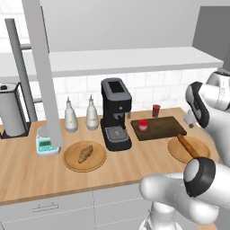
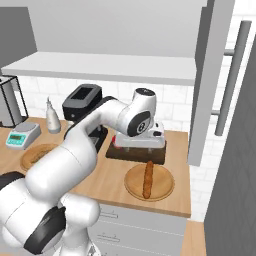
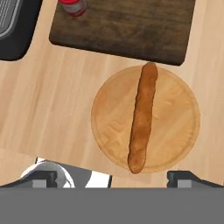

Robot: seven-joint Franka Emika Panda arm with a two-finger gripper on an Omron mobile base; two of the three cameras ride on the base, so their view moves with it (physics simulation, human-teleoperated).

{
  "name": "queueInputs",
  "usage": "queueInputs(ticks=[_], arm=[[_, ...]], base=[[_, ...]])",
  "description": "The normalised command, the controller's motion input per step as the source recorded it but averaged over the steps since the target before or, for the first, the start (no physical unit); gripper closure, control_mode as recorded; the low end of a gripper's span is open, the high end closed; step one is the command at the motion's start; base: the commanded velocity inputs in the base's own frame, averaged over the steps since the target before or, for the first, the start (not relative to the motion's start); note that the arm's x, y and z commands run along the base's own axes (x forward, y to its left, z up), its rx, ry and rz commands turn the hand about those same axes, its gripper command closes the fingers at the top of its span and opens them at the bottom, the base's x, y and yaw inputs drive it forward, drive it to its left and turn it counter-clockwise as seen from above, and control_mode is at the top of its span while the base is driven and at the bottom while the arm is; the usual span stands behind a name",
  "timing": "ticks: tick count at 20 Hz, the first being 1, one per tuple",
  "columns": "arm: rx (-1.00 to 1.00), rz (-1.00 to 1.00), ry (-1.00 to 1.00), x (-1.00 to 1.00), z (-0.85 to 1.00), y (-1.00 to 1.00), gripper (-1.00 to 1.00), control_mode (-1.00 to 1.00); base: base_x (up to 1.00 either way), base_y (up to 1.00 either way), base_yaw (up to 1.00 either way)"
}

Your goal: From the different types of pastries on the counter, select a croissant and place it on the cutting board. Then retrieve a jar of jam from the cabinet and place it alongside the croissant on the cutting board.

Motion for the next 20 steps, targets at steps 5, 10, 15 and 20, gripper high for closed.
queueInputs(ticks=[5,10,15,20], arm=[[0.0,0.0,0.05,-0.32,-0.02,0.0,-1.0,-1.0],[0.0,0.0,-0.07,-0.22,-0.38,0.0,-1.0,-1.0],[-0.02,0.0,-0.11,-0.03,-0.65,-0.09,-1.0,-1.0],[-0.15,0.0,0.0,0.08,-0.58,-0.24,-1.0,-1.0]], base=[[0.0,0.0,0.0],[0.0,0.0,0.0],[0.0,0.0,0.0],[0.0,0.0,0.0]])
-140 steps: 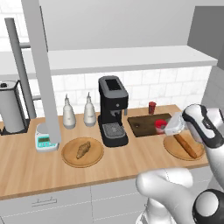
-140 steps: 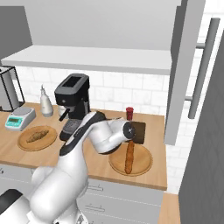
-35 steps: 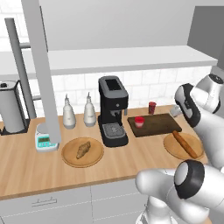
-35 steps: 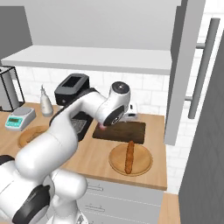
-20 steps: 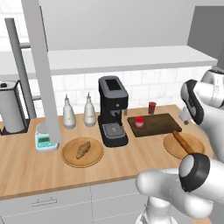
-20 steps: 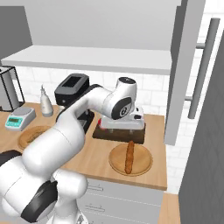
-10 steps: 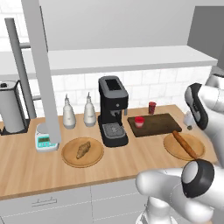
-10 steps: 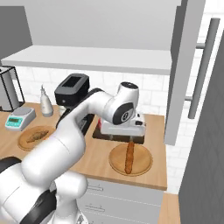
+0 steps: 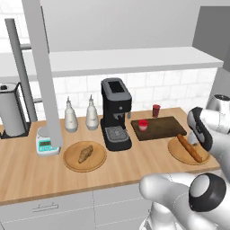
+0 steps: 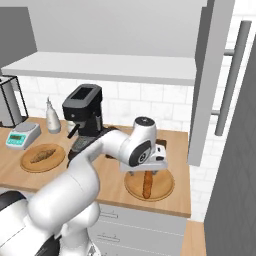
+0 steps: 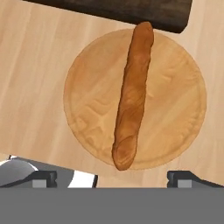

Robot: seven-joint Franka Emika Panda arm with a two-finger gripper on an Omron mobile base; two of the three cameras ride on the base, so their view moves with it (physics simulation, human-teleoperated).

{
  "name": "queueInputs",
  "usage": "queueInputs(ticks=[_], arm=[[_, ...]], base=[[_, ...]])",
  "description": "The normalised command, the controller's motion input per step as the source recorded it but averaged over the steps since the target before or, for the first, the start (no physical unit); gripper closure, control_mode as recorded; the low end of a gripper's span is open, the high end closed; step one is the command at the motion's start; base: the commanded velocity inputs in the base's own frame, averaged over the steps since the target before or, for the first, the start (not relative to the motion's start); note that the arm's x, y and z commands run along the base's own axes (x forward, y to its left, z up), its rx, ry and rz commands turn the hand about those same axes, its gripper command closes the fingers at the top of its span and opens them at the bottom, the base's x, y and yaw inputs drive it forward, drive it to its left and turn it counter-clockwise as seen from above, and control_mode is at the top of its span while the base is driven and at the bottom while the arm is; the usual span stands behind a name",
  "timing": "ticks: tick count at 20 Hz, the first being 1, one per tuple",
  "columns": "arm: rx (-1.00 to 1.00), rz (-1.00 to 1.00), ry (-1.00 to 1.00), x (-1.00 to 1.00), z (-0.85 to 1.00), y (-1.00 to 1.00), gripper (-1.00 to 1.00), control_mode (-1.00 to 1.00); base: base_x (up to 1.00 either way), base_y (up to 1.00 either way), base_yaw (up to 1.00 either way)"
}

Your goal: From the different types of pastries on the counter, select a croissant and place it on the cutting board. Then retrieve a jar of jam from the cabinet and place it alongside the croissant on the cutting board.

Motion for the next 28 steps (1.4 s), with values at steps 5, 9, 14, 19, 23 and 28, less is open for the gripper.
queueInputs(ticks=[5,9,14,19,23,28], arm=[[-0.04,0.0,-0.02,0.01,0.02,0.21,-1.0,-1.0],[-0.01,-0.04,-0.14,-0.17,0.04,0.26,-1.0,-1.0],[0.0,-0.13,-0.17,-0.57,0.3,0.45,-1.0,-1.0],[0.03,-0.18,-0.09,-0.68,0.58,0.77,-1.0,-1.0],[0.0,-0.17,-0.04,-0.59,0.49,0.85,-1.0,-1.0],[0.0,-0.23,-0.09,-0.52,0.35,0.87,-1.0,-1.0]], base=[[0.0,0.0,0.0],[0.0,0.0,0.0],[0.0,0.0,0.0],[0.0,0.0,0.0],[0.0,0.0,0.0],[0.0,0.0,0.0]])
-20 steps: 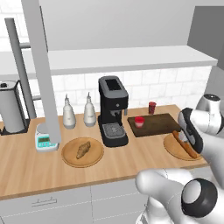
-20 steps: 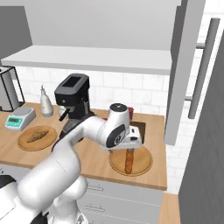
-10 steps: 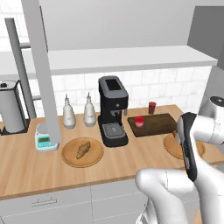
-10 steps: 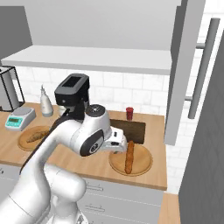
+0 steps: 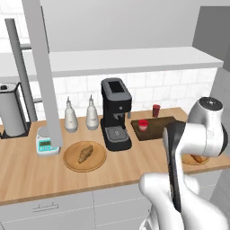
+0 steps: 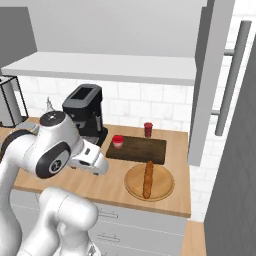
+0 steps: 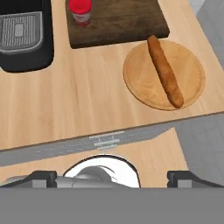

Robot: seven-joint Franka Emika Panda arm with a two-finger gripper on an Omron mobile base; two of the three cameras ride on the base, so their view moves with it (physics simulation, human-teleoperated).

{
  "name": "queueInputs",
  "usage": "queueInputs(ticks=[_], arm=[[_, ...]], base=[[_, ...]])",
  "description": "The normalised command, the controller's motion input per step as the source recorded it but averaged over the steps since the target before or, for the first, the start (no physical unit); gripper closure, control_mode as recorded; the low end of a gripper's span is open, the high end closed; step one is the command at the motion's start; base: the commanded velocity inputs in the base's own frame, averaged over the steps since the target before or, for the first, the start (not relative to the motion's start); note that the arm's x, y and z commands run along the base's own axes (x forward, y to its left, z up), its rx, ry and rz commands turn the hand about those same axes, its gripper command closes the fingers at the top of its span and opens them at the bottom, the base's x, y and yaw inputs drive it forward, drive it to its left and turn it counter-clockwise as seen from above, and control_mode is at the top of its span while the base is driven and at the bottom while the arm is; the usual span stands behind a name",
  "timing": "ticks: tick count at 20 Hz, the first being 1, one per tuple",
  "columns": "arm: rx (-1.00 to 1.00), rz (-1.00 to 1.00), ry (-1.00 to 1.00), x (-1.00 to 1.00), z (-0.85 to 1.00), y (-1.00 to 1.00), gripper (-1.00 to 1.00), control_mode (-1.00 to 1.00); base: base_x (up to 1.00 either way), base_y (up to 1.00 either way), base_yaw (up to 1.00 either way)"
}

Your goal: From the different types of pastries on the counter, select a croissant and place it on the cutting board. Then retrieve a jar of jam from the cabinet and place it alongside the croissant on the cutting board.

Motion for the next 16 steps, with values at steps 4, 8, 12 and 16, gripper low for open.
queueInputs(ticks=[4,8,12,16], arm=[[0.01,-0.33,-0.12,-0.42,0.26,0.96,-1.0,-1.0],[0.0,-0.33,-0.14,-0.37,0.0,0.88,-1.0,-1.0],[0.02,-0.13,-0.05,-0.12,-0.11,0.34,-1.0,-1.0],[0.24,-0.19,0.01,0.09,-0.59,0.51,-1.0,-1.0]], base=[[0.0,0.0,0.0],[0.0,0.0,0.0],[0.0,0.0,0.0],[0.0,0.0,0.0]])
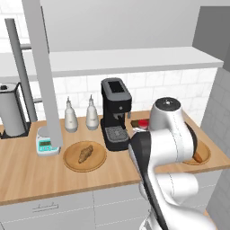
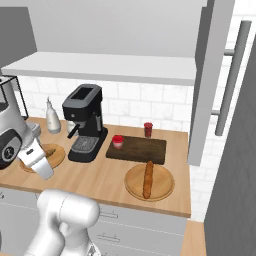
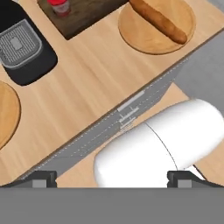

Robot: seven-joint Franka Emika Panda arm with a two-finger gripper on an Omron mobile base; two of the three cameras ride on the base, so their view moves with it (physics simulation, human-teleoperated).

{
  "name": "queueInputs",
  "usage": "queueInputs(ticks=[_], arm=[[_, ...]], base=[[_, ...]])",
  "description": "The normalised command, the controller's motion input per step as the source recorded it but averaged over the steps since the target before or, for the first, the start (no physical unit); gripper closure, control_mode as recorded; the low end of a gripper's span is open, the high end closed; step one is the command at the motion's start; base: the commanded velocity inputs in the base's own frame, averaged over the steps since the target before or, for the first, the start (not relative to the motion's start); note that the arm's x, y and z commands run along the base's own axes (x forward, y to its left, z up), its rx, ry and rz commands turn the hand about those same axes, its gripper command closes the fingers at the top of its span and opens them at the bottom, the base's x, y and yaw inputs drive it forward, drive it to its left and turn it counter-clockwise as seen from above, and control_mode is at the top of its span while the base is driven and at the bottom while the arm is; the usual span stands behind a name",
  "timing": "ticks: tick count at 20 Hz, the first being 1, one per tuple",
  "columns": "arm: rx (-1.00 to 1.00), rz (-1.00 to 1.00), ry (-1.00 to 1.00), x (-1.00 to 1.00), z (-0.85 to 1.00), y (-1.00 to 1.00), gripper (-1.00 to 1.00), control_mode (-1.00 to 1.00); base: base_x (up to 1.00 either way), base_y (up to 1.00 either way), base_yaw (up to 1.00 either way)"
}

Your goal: From the different types of pastries on the counter, select a croissant and place it on the cutting board. Then retrieve a jar of jam from the cabinet and place it alongside the croissant on the cutting board.

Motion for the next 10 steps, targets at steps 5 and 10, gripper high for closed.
queueInputs(ticks=[5,10], arm=[[0.29,-0.13,0.02,0.2,-0.64,0.33,-1.0,-1.0],[0.0,0.0,-0.02,0.03,-0.34,0.44,-1.0,-1.0]], base=[[0.0,0.0,0.0],[0.0,0.0,0.0]])
